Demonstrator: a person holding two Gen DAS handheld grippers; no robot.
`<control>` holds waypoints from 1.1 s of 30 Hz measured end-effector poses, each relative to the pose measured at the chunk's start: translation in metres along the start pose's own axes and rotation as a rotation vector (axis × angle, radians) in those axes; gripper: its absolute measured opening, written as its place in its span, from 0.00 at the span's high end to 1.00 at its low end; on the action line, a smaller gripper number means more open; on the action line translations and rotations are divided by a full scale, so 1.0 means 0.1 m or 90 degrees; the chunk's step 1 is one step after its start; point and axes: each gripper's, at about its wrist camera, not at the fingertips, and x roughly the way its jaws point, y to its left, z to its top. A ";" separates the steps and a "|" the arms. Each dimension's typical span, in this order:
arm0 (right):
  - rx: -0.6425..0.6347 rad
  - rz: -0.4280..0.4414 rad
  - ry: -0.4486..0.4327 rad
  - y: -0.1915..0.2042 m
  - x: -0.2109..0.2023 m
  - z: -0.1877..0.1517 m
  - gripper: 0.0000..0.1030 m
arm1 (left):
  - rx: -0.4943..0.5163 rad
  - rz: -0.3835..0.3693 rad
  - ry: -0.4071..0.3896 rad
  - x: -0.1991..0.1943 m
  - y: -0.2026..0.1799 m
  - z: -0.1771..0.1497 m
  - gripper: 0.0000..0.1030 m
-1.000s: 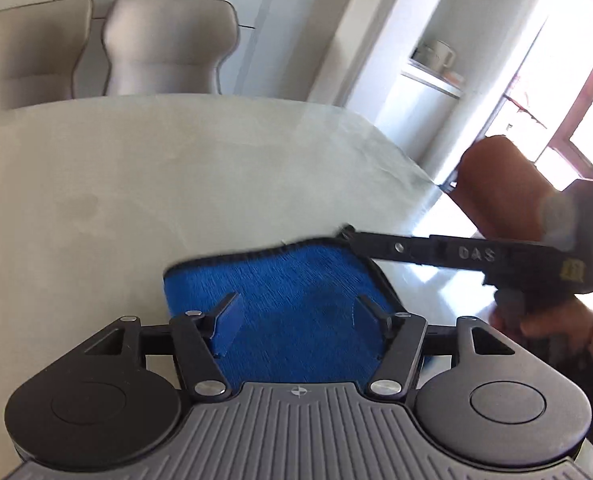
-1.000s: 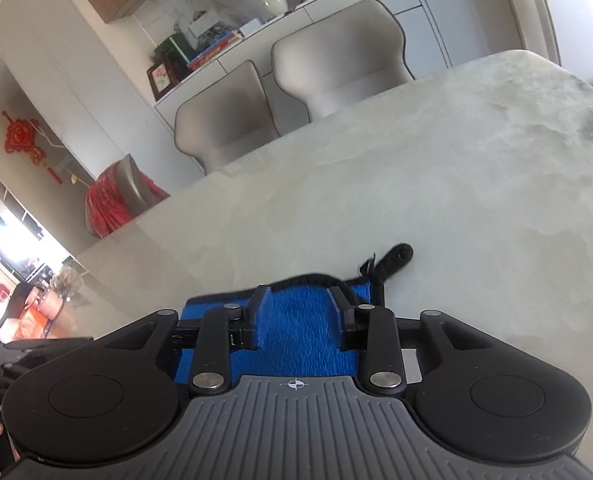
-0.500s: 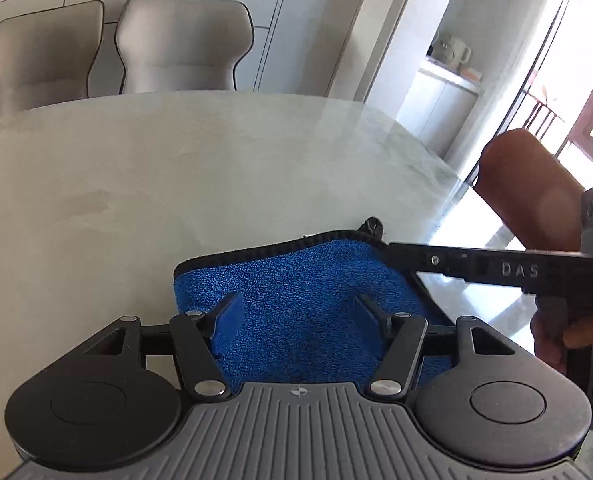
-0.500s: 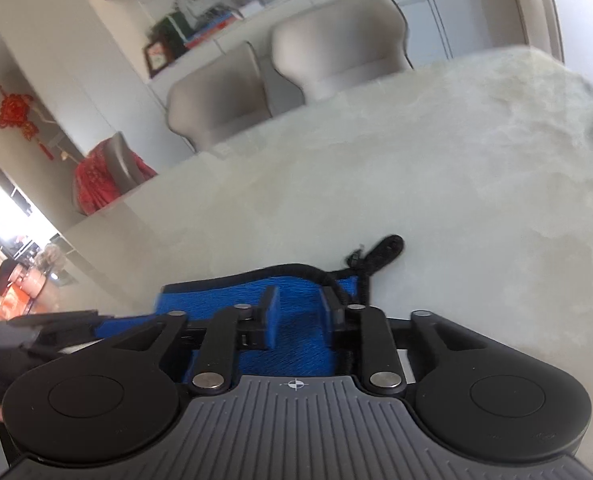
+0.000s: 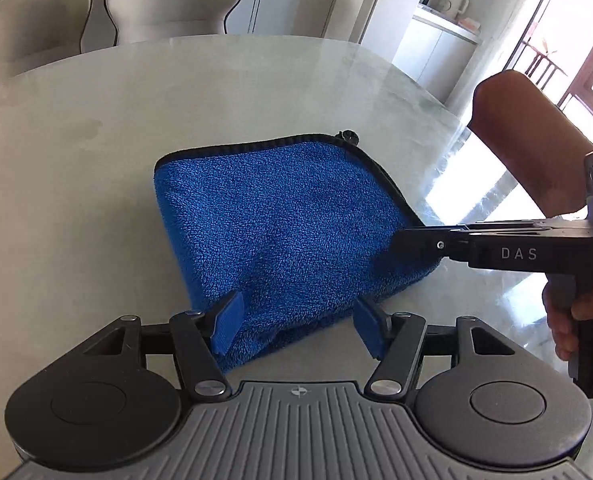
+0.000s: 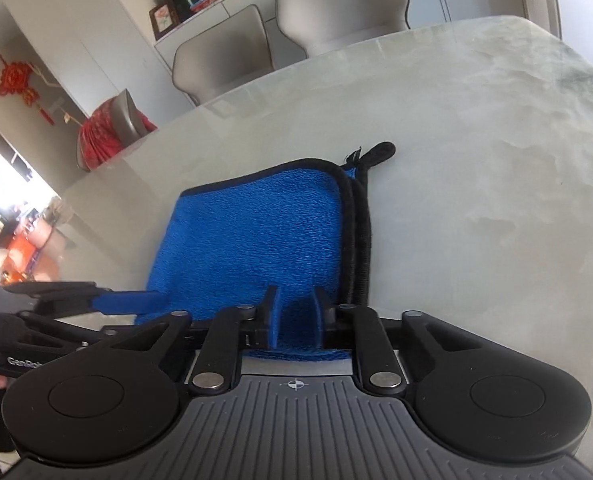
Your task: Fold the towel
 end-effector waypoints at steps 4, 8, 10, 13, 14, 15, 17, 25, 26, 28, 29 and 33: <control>-0.015 -0.026 -0.008 0.13 -0.09 0.04 0.68 | -0.035 0.017 -0.027 -0.16 -0.01 0.01 0.38; -0.075 -0.074 -0.051 0.40 -0.33 0.01 0.47 | -0.046 0.077 -0.057 -0.37 -0.11 0.04 0.27; -0.096 -0.098 -0.057 0.51 -0.42 -0.01 0.40 | -0.058 0.094 -0.068 -0.48 -0.15 0.04 0.25; -0.089 -0.118 -0.059 0.62 -0.55 -0.04 0.30 | -0.067 0.119 -0.072 -0.62 -0.21 0.01 0.22; -0.083 -0.120 -0.060 0.63 -0.58 -0.04 0.23 | -0.067 0.125 -0.073 -0.65 -0.24 0.00 0.22; -0.074 -0.127 -0.064 0.66 -0.63 -0.05 0.16 | -0.066 0.132 -0.074 -0.70 -0.27 -0.02 0.22; -0.067 -0.142 -0.077 0.71 -0.73 -0.07 0.12 | -0.066 0.139 -0.077 -0.78 -0.31 -0.06 0.22; -0.094 -0.176 -0.093 0.90 -1.03 -0.17 0.03 | -0.062 0.153 -0.102 -1.14 -0.47 -0.17 0.20; -0.094 -0.177 -0.095 0.91 -1.06 -0.18 0.02 | -0.061 0.157 -0.102 -1.18 -0.49 -0.17 0.19; -0.092 -0.179 -0.102 0.94 -1.14 -0.23 0.01 | -0.059 0.165 -0.106 -1.26 -0.53 -0.20 0.16; -0.092 -0.181 -0.103 0.95 -1.17 -0.24 0.01 | -0.058 0.169 -0.109 -1.29 -0.54 -0.22 0.15; -0.106 -0.201 -0.109 1.01 -1.29 -0.34 0.01 | -0.062 0.188 -0.119 -1.41 -0.59 -0.31 0.15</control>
